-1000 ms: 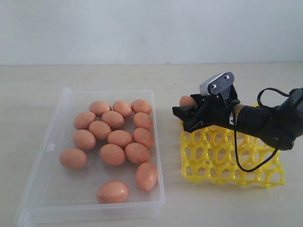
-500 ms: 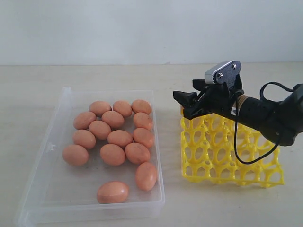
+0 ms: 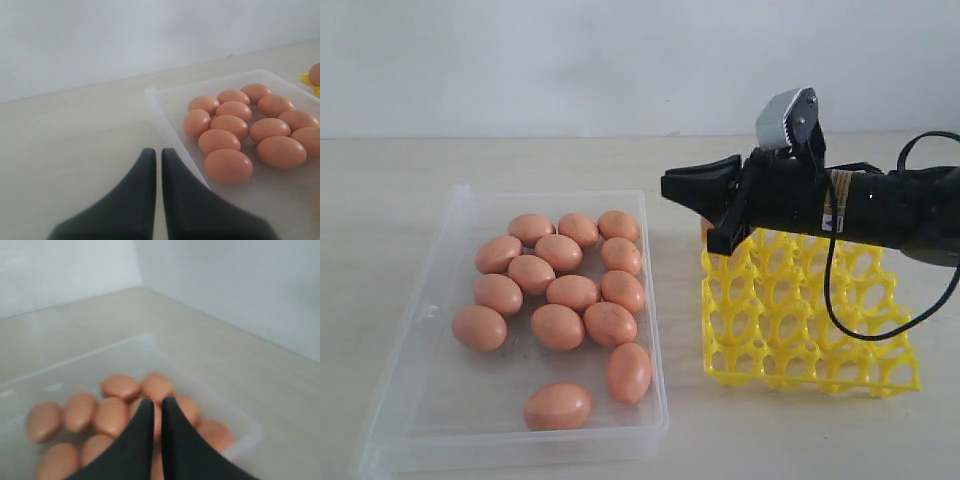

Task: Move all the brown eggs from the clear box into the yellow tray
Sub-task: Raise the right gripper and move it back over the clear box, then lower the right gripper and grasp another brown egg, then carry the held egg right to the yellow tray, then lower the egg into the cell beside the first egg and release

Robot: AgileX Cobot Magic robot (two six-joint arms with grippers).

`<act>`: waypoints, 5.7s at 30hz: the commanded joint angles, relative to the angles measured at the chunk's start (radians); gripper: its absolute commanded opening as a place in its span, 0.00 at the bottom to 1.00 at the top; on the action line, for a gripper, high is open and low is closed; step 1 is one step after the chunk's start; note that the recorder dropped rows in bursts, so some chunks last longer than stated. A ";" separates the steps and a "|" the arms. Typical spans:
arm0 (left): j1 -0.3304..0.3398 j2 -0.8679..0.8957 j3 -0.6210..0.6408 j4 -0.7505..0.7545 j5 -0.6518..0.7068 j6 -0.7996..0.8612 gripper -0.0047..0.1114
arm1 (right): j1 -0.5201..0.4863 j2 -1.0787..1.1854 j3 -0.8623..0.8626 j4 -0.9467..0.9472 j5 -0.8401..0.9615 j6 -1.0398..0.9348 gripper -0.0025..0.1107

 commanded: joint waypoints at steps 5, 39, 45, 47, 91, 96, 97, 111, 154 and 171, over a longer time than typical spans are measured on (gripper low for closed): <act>-0.006 -0.003 0.004 0.002 -0.002 0.000 0.07 | 0.202 -0.015 0.005 -0.103 0.053 -0.126 0.02; -0.006 -0.003 0.004 0.002 -0.002 0.000 0.07 | 0.663 0.027 -0.679 1.107 2.214 -0.917 0.20; -0.006 -0.003 0.004 0.002 -0.002 0.000 0.07 | 0.655 0.071 -0.683 1.263 2.160 -1.047 0.65; -0.006 -0.003 0.004 0.002 -0.002 0.000 0.07 | 0.657 0.082 -0.695 1.257 2.130 -1.067 0.56; -0.006 -0.003 0.004 0.002 -0.004 0.000 0.07 | 0.628 0.359 -1.003 1.388 1.863 -1.103 0.02; -0.006 -0.003 0.004 0.002 -0.004 0.000 0.07 | 0.643 0.359 -0.923 1.418 1.580 -0.996 0.02; -0.006 -0.003 0.004 0.002 -0.004 0.000 0.07 | 0.644 0.358 -0.898 1.418 1.527 -0.980 0.02; -0.006 -0.003 0.004 0.002 -0.004 0.000 0.07 | 0.773 0.255 -0.376 1.457 0.222 -0.803 0.02; -0.006 -0.003 0.004 0.002 -0.004 0.000 0.07 | -0.350 0.103 0.129 -0.031 -0.077 0.020 0.02; -0.006 -0.003 0.004 0.002 -0.004 0.000 0.07 | -0.276 0.219 0.031 0.057 -0.077 -0.038 0.02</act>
